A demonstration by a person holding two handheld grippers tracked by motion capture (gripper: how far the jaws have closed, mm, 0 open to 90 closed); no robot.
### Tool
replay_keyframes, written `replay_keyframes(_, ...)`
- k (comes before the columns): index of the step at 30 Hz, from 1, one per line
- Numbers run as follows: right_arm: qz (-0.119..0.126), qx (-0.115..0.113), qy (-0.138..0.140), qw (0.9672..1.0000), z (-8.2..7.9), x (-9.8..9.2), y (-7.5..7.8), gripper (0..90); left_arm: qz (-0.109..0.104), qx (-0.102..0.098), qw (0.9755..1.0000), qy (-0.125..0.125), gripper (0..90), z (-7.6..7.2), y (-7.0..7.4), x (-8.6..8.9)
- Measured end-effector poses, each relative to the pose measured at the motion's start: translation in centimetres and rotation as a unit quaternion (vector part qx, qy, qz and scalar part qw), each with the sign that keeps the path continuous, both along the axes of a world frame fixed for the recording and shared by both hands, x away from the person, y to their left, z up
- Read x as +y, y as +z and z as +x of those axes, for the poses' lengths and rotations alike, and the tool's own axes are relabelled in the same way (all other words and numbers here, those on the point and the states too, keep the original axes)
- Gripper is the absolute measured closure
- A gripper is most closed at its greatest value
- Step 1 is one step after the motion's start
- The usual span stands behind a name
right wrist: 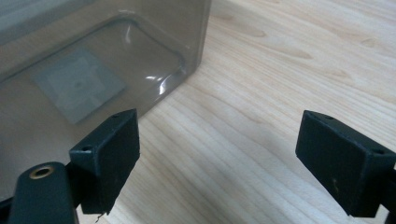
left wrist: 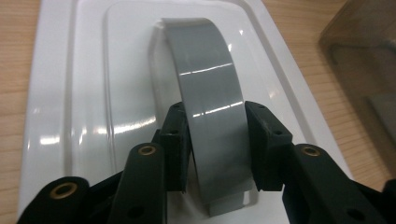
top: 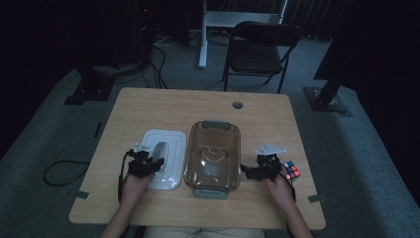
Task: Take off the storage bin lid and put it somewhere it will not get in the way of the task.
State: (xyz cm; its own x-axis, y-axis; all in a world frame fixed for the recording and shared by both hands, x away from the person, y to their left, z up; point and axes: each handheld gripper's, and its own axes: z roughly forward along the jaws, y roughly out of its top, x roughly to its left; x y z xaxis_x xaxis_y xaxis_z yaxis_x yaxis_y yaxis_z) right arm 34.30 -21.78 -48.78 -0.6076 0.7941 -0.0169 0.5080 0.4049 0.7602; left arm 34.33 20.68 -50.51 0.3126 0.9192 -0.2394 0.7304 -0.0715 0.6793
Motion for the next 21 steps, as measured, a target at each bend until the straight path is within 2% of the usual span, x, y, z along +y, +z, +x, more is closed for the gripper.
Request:
replay_keyframes(9,0.015,-0.011,-0.009,0.9998,0.0,-1.4,1.2,13.2,-0.013,0.007,0.9999,-0.001,64.4,-0.3,0.0,-1.2)
replay_keyframes(15,0.024,-0.021,-0.016,0.9994,-0.2,-2.4,2.0,13.1,-0.014,0.008,0.9997,-0.018,64.5,-0.6,0.1,-2.2)
replay_keyframes(19,0.042,-0.03,-0.033,0.9981,-0.4,-3.7,2.7,13.1,-0.007,0.011,0.9995,-0.029,64.4,-0.7,0.2,-2.7)
replay_keyframes(21,0.043,-0.03,-0.035,0.998,-0.4,-3.9,2.8,13.1,-0.01,0.011,0.9995,-0.029,64.2,-0.8,0.2,-2.7)
